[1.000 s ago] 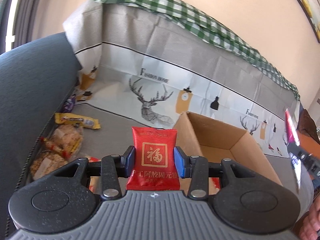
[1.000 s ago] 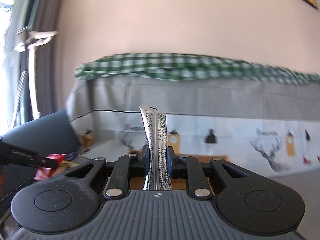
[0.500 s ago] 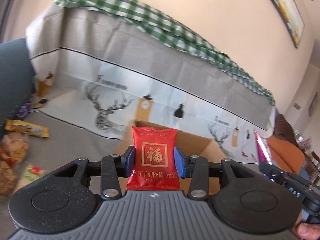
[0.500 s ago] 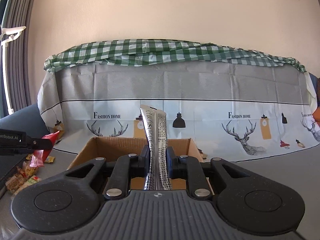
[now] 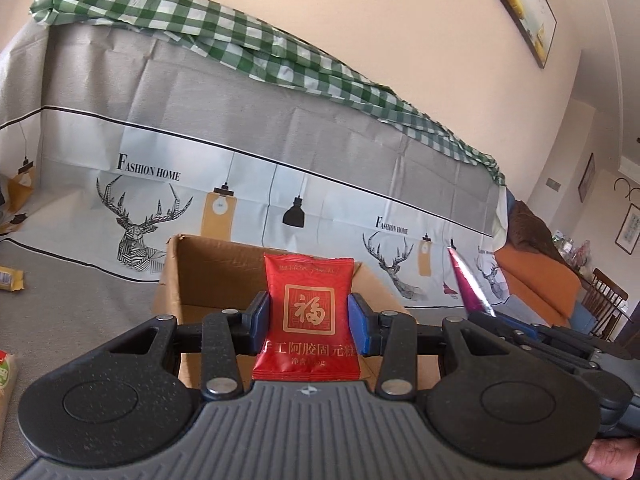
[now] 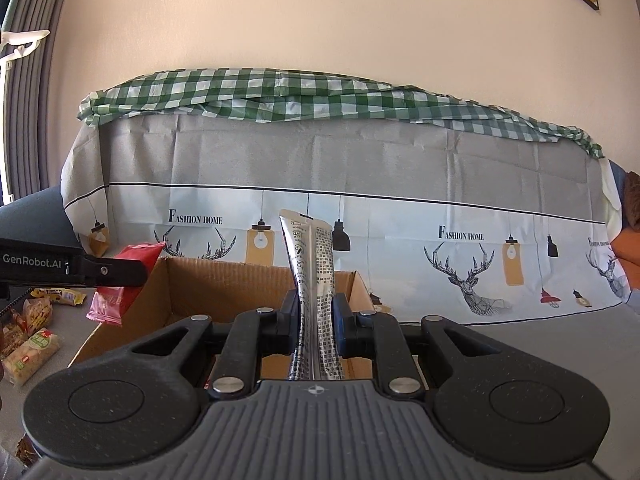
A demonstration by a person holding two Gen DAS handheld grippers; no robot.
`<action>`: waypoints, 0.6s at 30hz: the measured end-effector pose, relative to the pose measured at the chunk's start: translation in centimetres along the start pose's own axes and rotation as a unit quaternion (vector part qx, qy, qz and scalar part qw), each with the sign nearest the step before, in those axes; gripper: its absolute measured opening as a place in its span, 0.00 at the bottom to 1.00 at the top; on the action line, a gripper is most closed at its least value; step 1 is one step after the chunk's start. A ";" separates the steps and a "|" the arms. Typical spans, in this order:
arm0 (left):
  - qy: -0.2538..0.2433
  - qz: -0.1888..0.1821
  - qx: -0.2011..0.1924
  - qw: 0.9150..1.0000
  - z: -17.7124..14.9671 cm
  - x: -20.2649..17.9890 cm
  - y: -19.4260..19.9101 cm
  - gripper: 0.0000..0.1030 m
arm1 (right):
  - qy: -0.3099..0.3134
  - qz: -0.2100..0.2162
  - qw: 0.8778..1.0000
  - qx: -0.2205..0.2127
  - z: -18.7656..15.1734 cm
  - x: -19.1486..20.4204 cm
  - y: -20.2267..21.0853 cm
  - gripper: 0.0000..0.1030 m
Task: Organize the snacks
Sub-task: 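Open both tools to drop the stick pack and red packet into the box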
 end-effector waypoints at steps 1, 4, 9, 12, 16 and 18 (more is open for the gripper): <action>0.000 -0.002 0.000 1.000 0.0 0.0 0.0 0.45 | 0.001 0.000 1.000 0.000 0.0 0.1 0.0 0.17; 0.005 -0.010 0.004 1.000 0.0 0.0 0.0 0.45 | 0.005 0.000 1.000 0.000 0.0 0.5 -0.1 0.18; -0.001 -0.021 0.019 1.000 -0.5 -0.4 0.0 0.75 | 0.003 0.000 1.000 0.008 -0.1 0.8 -0.5 0.57; -0.003 -0.017 0.018 1.000 -0.4 -0.2 0.1 0.78 | 0.009 -0.014 1.000 0.002 0.0 1.0 -0.5 0.79; 0.015 -0.006 0.022 1.000 -0.4 0.8 0.1 0.80 | 0.003 -0.032 0.999 0.018 -0.4 0.8 -1.0 0.79; 0.025 0.004 0.027 0.999 -0.4 1.4 0.1 0.82 | 0.000 -0.046 0.999 0.024 -0.6 0.7 -1.2 0.80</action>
Point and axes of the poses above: each gripper's, at about its wrist camera, not at the fingertips, and y roughly against the way its jaws point, x to its left, z to its top, the point moved 6 cm from there along -y, roughly the way its jaws point, and after that the axes turned 9 degrees about -x, right-handed, at the moved point
